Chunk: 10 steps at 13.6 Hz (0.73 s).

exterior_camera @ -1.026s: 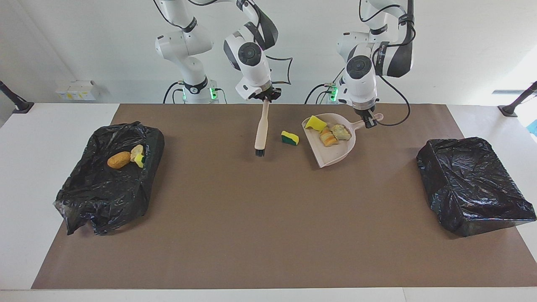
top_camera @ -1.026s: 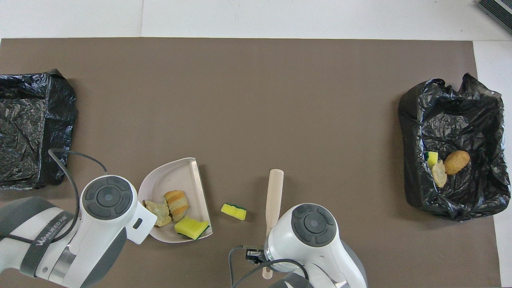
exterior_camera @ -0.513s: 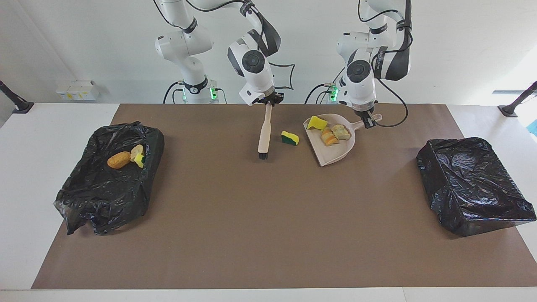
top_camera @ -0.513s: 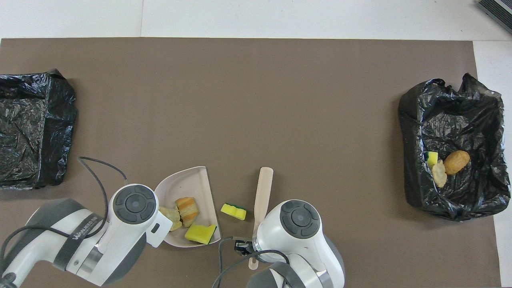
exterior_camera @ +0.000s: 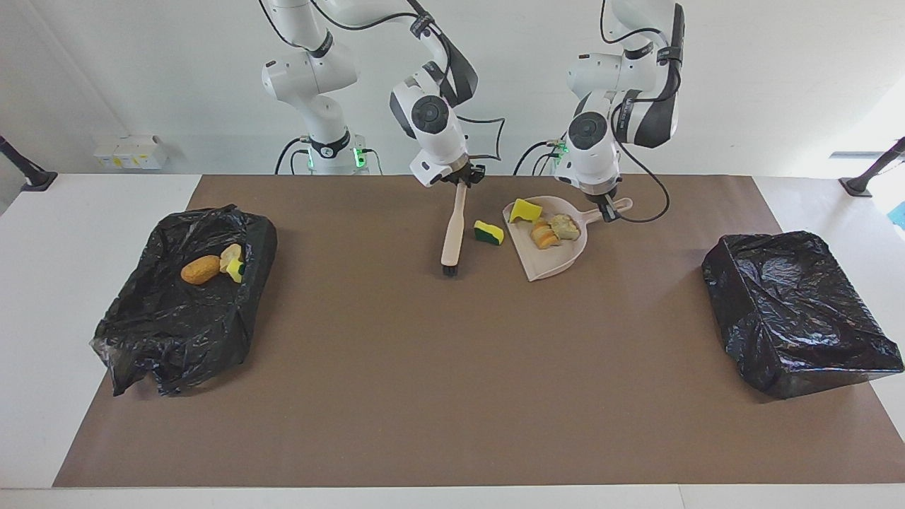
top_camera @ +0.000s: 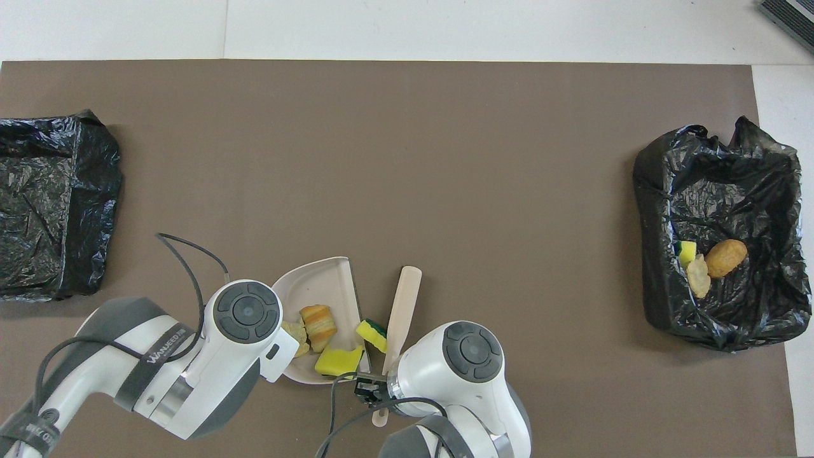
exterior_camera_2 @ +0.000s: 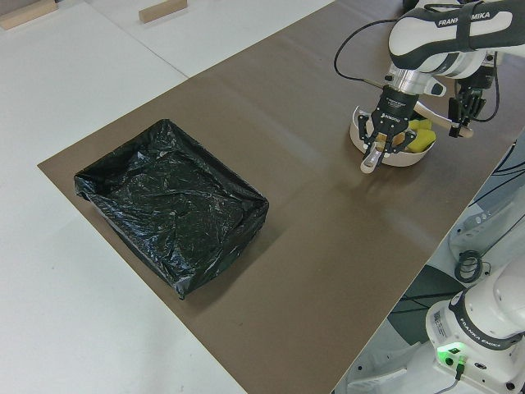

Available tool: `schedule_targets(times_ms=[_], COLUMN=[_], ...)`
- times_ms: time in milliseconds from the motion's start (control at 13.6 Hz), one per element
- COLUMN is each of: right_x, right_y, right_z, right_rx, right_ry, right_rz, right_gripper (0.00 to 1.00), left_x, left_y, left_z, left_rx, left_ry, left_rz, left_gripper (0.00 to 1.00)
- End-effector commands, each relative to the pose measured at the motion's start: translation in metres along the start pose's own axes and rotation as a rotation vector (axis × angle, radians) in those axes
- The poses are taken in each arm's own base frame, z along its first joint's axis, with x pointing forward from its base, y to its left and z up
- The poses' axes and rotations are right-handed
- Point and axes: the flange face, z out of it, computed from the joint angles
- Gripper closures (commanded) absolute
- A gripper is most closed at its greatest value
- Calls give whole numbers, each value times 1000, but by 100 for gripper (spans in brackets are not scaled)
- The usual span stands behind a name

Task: Sweep and dump trash in bin
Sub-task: 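Sweep the last sponge piece into the dustpan with the right gripper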

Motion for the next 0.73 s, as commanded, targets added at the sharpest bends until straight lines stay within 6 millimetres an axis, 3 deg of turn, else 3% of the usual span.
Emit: schedule_targets(times_ms=[0, 366, 659], right_x=[3, -8, -16], right_y=[-12, -35, -35], right_z=[-3, -31, -47], right_rx=[38, 64, -11], right_ry=[-7, -24, -36], right_rz=[2, -8, -69], right_gripper=[100, 100, 100], left_x=[10, 15, 6], left_y=[-8, -15, -22], left_z=[2, 6, 11], left_rx=[29, 44, 20], left_ry=[66, 116, 133], left_rz=[103, 138, 170], left_gripper=[100, 100, 100])
